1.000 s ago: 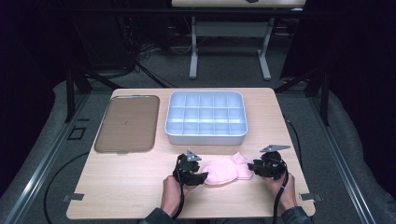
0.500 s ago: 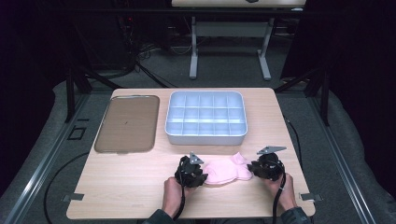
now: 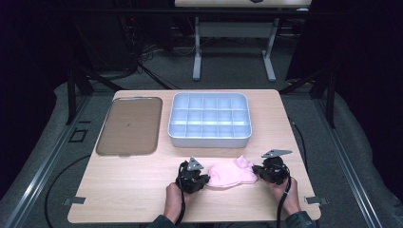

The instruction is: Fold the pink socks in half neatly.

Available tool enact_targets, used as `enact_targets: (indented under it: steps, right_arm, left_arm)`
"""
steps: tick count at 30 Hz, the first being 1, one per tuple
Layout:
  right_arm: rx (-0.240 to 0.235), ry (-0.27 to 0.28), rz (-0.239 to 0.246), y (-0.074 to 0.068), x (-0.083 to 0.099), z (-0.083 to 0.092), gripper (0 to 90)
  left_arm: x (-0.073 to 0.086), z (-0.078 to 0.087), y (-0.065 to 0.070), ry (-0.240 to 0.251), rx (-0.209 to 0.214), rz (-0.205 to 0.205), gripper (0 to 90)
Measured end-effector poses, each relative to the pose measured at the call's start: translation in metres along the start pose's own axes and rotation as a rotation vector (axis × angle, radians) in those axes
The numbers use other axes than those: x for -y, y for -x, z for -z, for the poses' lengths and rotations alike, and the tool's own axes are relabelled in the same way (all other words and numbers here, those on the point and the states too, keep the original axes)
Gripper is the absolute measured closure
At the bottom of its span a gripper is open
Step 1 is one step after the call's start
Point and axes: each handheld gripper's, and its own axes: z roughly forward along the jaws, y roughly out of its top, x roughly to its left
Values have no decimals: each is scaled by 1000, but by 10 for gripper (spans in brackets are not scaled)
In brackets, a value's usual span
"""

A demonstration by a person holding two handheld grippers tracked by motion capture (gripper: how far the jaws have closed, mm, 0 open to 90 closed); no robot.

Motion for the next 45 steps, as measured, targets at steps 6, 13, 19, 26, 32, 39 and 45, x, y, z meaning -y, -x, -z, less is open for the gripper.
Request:
enact_targets:
  steps: [6,13,19,26,32,39,45]
  right_arm:
    - [41,27,50,-11,-6,9,875]
    - [71,34,108,-24,-14,21,874]
    - [65,43,147,-34,-18,27,872]
    - [9,46,182,-51,-26,28,875]
    - [-21,48,201,-60,-29,25,875]
    - [-57,40,229,-71,-34,20,875]
    - [-75,26,255,-83,-38,11,875]
  left_arm:
    - [6,0,-5,45,30,30,864]
    - [9,0,-7,73,36,48,868]
    - [9,0,-10,71,47,51,868]
    - [9,0,-12,70,64,73,867]
    - [9,0,-12,71,69,78,867]
    - [9,0,-13,71,70,80,867]
    - [9,0,-13,70,73,86,867]
